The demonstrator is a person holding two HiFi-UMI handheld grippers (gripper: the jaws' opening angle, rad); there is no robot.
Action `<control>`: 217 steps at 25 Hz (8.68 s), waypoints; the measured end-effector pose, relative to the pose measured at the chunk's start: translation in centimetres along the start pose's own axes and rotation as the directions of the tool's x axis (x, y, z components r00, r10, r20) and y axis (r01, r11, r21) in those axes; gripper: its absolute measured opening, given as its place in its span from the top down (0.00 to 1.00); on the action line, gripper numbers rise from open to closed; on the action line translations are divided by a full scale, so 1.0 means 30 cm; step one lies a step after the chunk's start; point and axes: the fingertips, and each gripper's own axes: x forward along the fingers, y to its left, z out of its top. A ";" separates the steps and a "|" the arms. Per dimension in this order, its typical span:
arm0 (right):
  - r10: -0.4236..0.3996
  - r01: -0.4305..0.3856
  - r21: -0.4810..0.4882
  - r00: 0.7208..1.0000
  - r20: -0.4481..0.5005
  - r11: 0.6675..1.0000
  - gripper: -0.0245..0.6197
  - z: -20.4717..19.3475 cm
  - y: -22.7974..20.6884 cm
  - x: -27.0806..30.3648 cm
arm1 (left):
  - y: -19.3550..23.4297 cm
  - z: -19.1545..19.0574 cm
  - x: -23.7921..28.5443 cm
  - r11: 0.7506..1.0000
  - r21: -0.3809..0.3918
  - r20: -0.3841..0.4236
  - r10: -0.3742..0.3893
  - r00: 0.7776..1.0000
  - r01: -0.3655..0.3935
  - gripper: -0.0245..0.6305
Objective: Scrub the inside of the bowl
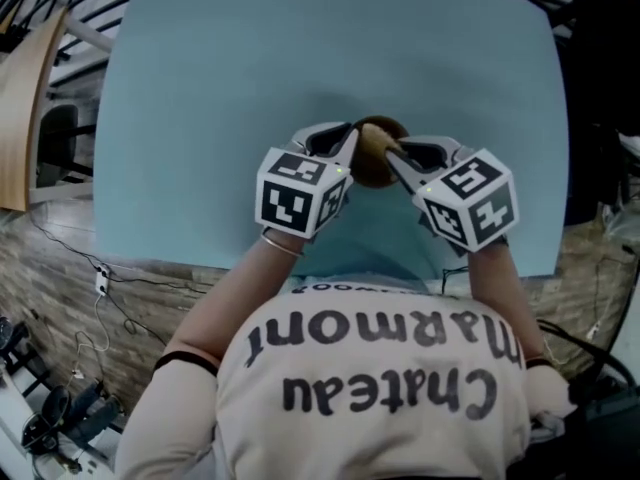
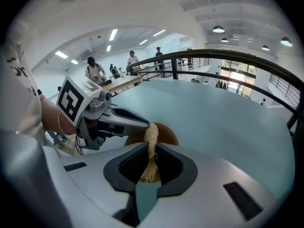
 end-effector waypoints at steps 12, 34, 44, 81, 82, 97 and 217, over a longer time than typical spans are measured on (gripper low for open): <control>0.049 -0.058 -0.116 0.996 -0.079 0.992 0.86 -0.031 0.002 -0.009 | -0.073 -0.021 -0.015 0.926 0.377 -0.129 0.041 0.991 0.011 0.94; 0.038 -0.049 -0.107 0.994 -0.104 0.993 0.86 -0.044 -0.053 0.015 | -0.104 -0.003 -0.007 0.744 0.663 -0.228 0.097 0.969 0.082 0.94; 0.043 -0.047 -0.047 0.994 -0.098 0.998 0.86 -0.070 -0.070 0.018 | -0.111 0.007 0.012 0.740 0.670 -0.221 0.118 0.968 0.063 0.94; 0.054 -0.049 0.071 0.996 -0.073 0.996 0.86 -0.137 -0.112 0.033 | -0.129 -0.017 0.029 0.762 0.640 -0.253 0.096 0.963 0.092 0.93; 0.052 -0.047 0.069 0.996 -0.076 0.996 0.86 -0.143 -0.114 0.036 | -0.129 -0.020 0.031 0.763 0.639 -0.254 0.095 0.962 0.093 0.93; 0.036 -0.029 0.086 0.996 -0.084 0.996 0.86 -0.163 -0.110 0.037 | -0.134 -0.021 0.015 0.785 0.611 -0.253 0.077 0.964 0.097 0.93; 0.121 -0.084 0.479 0.992 -0.047 0.874 0.85 -0.254 0.104 0.159 | 0.009 -0.049 -0.177 0.977 0.077 0.068 0.193 0.979 -0.198 0.92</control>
